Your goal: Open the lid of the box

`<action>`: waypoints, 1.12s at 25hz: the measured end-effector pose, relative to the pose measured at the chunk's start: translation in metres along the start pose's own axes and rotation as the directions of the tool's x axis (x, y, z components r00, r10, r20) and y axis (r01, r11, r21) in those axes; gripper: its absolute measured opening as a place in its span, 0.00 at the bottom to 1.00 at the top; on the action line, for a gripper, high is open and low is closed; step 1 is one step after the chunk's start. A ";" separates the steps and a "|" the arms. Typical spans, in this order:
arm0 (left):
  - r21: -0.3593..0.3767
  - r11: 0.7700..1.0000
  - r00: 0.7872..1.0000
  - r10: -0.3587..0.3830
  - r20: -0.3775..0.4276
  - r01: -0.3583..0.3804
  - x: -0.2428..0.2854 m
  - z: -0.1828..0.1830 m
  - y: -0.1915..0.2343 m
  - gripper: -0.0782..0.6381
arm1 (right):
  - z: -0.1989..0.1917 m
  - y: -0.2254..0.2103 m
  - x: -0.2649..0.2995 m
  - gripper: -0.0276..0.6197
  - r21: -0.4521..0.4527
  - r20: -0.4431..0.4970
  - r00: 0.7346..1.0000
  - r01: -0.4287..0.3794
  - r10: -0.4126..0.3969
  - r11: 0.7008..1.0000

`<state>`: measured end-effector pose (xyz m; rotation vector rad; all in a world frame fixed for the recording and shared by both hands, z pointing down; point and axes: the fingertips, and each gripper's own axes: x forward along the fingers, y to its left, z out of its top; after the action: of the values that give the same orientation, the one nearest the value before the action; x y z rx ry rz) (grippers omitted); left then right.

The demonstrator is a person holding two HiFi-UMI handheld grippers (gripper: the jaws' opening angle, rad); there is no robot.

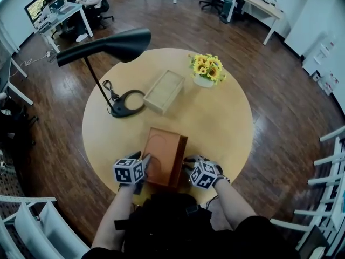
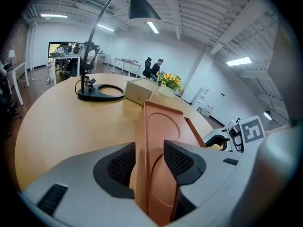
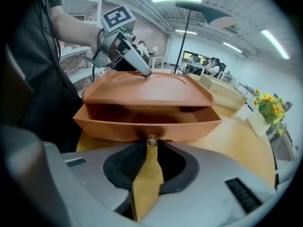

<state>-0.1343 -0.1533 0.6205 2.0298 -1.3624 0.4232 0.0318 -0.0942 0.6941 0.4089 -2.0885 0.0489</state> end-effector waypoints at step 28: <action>-0.059 0.997 0.993 0.049 0.106 -0.043 0.000 -0.003 0.010 0.36 | -0.089 -0.018 -0.038 0.22 0.200 -0.031 0.994 0.113 -0.109 0.973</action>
<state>-0.1427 -0.1537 0.6266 2.0030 -1.4716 0.2951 0.1289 -0.0830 0.7072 0.6451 -2.0440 0.1986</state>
